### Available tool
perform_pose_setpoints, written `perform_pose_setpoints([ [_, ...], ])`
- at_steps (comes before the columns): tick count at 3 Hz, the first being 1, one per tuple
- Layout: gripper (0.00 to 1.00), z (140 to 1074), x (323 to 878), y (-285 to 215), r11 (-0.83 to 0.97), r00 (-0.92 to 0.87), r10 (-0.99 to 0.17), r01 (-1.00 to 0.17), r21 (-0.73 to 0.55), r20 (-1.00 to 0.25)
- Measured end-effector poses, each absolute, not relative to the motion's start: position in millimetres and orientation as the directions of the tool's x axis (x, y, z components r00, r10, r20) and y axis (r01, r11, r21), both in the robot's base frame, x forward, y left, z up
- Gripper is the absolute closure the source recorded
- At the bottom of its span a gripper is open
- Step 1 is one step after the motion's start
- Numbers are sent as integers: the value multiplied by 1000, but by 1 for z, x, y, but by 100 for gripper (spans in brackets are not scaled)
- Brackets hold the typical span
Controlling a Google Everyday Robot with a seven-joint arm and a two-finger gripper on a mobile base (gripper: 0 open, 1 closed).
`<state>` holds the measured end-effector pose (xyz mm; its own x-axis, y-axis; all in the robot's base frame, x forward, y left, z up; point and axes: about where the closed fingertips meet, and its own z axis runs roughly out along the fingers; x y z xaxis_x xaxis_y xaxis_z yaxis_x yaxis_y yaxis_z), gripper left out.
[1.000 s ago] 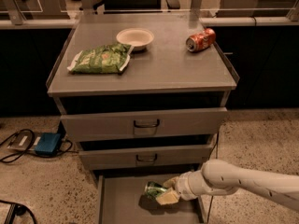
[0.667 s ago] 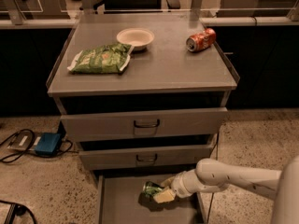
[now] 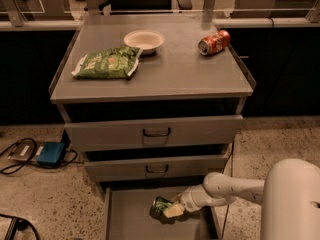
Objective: Place green can into bottom drawer
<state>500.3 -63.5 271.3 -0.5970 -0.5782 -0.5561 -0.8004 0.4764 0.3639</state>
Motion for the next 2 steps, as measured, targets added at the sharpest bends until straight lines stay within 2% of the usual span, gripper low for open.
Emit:
perform_pose_setpoints([
  [1,100,271,500,-63,476,-597,-578,-800,364,-556],
  [2,100,260,503,-58,462,-559,-563,-823,329,-608],
])
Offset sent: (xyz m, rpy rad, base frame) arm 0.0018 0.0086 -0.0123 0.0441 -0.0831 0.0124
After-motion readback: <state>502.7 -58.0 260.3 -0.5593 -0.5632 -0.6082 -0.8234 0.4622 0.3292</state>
